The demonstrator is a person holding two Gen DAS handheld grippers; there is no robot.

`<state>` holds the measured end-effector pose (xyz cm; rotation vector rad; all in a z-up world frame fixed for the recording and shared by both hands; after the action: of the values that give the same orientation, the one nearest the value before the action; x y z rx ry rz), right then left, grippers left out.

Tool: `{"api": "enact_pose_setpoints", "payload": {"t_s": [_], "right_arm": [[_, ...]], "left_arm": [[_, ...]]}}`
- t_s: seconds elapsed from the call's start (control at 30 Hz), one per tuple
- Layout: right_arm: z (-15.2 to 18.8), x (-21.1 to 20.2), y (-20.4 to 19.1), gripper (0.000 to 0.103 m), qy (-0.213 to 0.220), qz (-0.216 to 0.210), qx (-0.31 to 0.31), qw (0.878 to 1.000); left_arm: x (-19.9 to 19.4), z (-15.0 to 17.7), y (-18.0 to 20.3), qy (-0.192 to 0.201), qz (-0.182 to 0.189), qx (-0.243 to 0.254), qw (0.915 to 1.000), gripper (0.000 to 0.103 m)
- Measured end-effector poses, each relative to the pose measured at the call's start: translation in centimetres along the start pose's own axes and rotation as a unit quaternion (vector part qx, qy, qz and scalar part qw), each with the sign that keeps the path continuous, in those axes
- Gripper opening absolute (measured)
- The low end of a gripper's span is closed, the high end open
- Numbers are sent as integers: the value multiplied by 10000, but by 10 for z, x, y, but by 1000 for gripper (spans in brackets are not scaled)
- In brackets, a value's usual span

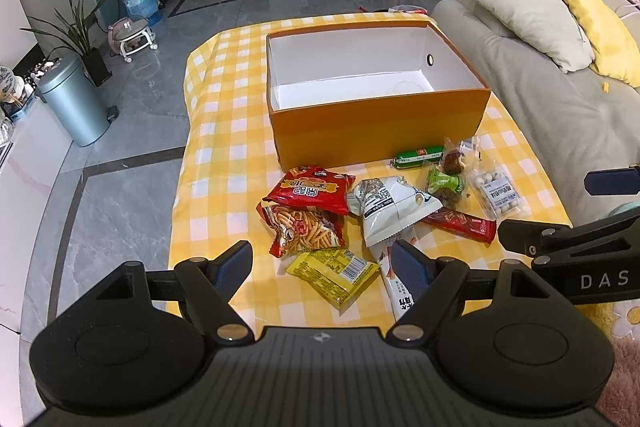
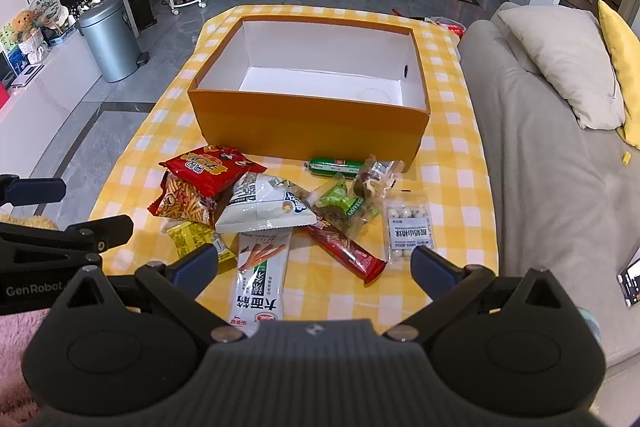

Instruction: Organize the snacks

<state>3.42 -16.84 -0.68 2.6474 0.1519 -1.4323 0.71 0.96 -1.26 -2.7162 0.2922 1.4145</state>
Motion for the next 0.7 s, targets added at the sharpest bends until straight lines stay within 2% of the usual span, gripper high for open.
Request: {"api": "enact_pose_setpoints", "payload": {"t_s": [0.7], "right_arm": [[0,4,4,99,-45,-3,80,10000]], "left_arm": [[0,-1,0,-29,-26,14,10000,93]]}}
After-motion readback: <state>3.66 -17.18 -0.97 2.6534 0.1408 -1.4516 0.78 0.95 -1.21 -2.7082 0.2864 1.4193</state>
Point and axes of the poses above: each gripper's, at about its wrist camera, not at the fingertips, and x roughly the way its jaws point, y to its right, z to its underside, the point moved 1 cm from there along x, roughly the way its jaws point, and after that the axes turned 7 degrees about z, right-handed, at the moved point
